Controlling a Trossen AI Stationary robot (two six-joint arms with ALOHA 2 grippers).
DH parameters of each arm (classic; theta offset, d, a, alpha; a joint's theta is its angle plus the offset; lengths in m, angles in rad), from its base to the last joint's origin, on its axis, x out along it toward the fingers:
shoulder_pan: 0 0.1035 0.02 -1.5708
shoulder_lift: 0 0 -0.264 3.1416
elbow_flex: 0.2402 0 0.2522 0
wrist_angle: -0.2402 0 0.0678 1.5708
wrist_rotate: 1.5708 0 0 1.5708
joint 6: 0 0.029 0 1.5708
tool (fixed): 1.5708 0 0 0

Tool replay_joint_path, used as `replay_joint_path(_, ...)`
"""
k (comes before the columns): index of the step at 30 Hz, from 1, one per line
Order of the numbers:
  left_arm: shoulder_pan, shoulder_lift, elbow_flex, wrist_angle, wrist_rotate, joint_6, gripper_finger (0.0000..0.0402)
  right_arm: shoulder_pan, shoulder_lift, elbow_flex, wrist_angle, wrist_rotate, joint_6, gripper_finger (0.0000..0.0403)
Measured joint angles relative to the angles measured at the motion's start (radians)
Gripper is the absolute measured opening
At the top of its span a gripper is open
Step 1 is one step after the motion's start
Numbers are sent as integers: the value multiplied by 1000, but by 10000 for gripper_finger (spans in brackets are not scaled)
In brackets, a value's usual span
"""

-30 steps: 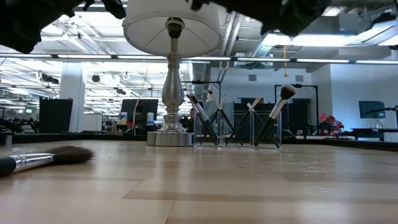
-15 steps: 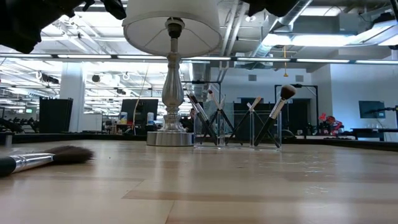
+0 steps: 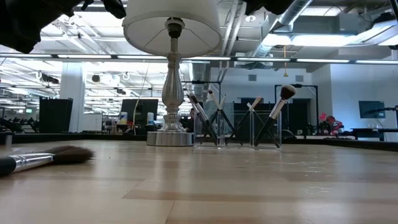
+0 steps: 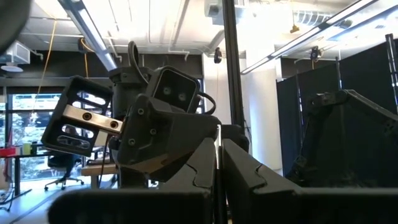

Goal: Put items in baskets/containers
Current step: Put the black eyeshadow brush into the transparent organizer

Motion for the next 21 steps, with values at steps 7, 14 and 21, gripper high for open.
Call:
replay_joint_path(7,0,0,0,0,-3,0,14,-1,0,2,-6,-1,0,56)
replay_joint_path(14,0,0,0,0,-5,0,15,-2,0,3,-8,0,0,54)
replay_joint_path(21,0,0,0,0,-11,-1,19,-14,0,3,-9,-1,-1,7)
